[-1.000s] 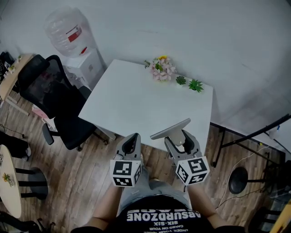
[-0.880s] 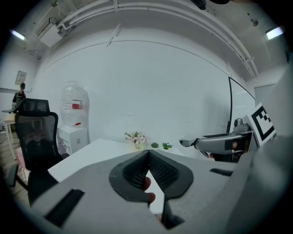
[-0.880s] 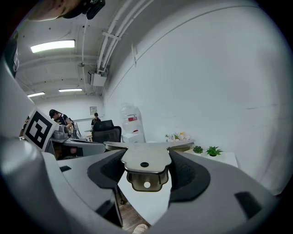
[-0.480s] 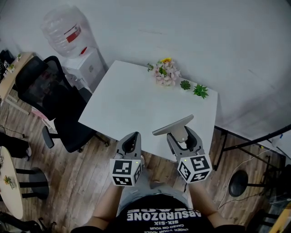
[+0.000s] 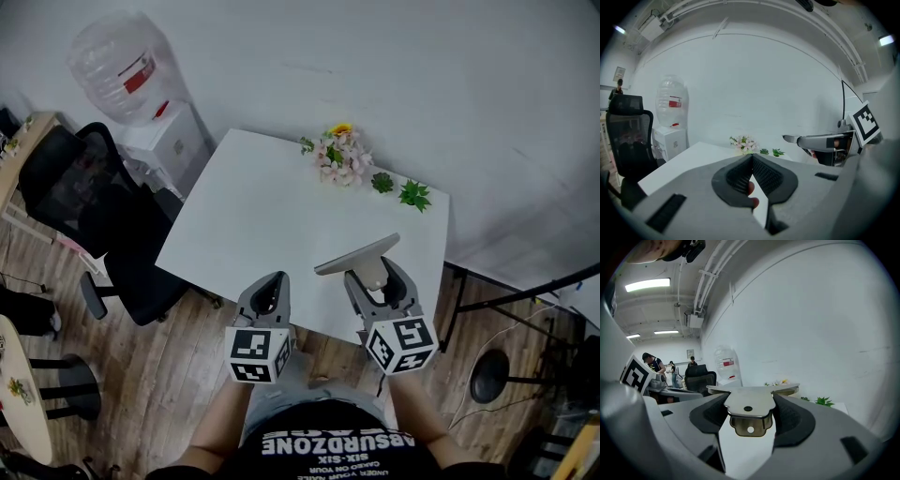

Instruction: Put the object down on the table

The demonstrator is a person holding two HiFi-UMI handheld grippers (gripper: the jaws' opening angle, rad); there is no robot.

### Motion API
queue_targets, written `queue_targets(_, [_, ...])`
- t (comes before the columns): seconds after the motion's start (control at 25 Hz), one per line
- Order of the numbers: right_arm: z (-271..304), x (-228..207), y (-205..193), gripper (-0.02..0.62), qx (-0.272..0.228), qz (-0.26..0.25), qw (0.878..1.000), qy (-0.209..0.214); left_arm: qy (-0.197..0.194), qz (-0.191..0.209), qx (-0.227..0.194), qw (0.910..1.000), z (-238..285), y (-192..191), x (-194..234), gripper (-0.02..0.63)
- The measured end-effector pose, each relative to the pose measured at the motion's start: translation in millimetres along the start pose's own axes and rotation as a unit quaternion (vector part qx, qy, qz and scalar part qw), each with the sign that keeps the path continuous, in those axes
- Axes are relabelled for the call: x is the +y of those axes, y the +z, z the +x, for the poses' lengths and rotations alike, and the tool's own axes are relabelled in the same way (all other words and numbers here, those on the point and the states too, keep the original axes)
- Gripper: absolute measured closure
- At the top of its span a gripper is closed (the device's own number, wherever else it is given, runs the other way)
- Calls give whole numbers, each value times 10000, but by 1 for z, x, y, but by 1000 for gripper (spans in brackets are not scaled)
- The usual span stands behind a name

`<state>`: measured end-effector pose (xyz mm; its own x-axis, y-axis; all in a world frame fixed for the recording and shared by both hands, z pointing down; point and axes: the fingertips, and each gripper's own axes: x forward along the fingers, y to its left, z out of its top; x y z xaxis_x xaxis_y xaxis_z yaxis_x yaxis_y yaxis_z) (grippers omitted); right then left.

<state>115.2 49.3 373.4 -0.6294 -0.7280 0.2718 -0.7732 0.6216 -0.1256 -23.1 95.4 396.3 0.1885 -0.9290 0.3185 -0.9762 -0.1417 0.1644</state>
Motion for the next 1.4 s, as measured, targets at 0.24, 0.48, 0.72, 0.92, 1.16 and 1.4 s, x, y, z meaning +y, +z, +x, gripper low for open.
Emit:
queue_targets(0.24, [25, -3, 8, 308, -2, 22, 9999, -115, -96, -22, 41, 9999, 18, 8, 19, 600])
queue_targets(0.48, [51, -3, 13, 308, 37, 49, 9997, -247, -200, -45, 63, 9998, 37, 15, 42, 600])
queue_targets(0.72, [76, -3, 18, 308, 64, 135, 9991, -401, -368, 5, 46, 9993, 53, 29, 62, 601])
queue_targets(0.92, [92, 1, 24, 308, 12, 151, 9985, -532, -478, 27, 35, 9988, 61, 35, 79, 600])
queue_targets(1.16, [99, 2, 22, 308, 139, 147, 9981, -582, -570, -46, 36, 9984, 67, 36, 84, 600])
queue_targets(1.4, [105, -2, 21, 308, 144, 137, 9979, -624, -620, -74, 79, 9980, 75, 31, 84, 600])
